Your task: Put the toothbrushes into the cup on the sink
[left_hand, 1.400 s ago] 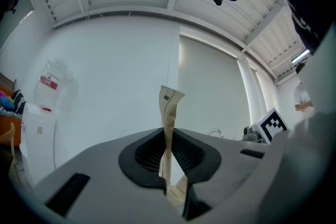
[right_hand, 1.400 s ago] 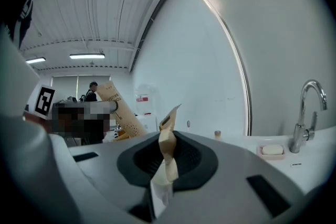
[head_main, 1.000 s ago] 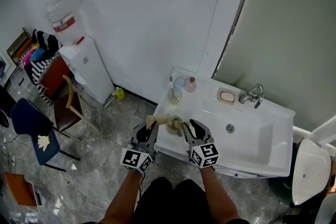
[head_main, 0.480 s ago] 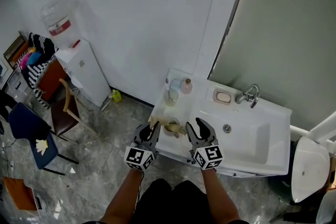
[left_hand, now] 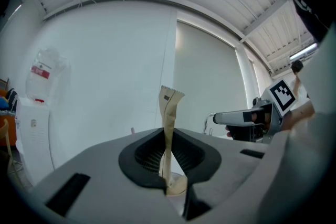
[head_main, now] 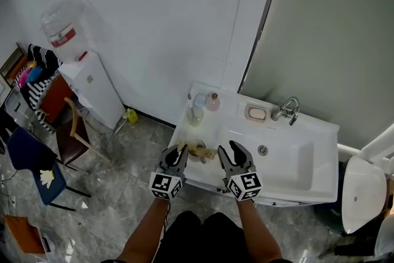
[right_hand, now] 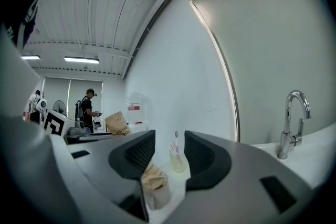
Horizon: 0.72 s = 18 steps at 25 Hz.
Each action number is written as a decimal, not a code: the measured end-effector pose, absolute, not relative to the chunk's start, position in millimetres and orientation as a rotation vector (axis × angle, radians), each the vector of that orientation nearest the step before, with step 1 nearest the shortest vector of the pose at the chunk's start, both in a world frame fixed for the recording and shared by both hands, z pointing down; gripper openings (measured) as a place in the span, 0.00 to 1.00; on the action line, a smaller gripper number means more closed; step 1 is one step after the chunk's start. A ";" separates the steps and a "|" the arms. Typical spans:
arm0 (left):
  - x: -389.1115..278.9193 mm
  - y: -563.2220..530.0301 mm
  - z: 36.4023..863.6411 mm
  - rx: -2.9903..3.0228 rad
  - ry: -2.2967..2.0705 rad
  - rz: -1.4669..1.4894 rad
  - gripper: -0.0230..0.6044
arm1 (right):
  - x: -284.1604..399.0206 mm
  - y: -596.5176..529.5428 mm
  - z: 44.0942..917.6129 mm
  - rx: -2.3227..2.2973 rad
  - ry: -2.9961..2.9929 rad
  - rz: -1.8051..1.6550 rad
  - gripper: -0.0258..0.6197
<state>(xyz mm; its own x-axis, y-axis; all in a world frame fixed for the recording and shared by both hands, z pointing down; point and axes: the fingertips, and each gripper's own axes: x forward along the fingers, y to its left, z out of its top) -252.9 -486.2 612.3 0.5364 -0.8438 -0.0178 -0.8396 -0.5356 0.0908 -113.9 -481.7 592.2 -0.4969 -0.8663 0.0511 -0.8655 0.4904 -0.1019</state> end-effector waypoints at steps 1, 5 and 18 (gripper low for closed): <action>-252.6 -487.4 614.4 2.690 -1.480 -0.077 0.12 | -113.8 -481.6 592.2 -1.572 2.704 -0.178 0.33; -249.8 -489.9 621.9 2.693 -1.473 -0.038 0.12 | -112.0 -482.7 593.6 -1.572 2.699 -0.180 0.33; -232.2 -480.6 602.2 2.760 -1.333 -0.131 0.29 | -111.6 -483.3 590.9 -1.568 2.686 -0.208 0.33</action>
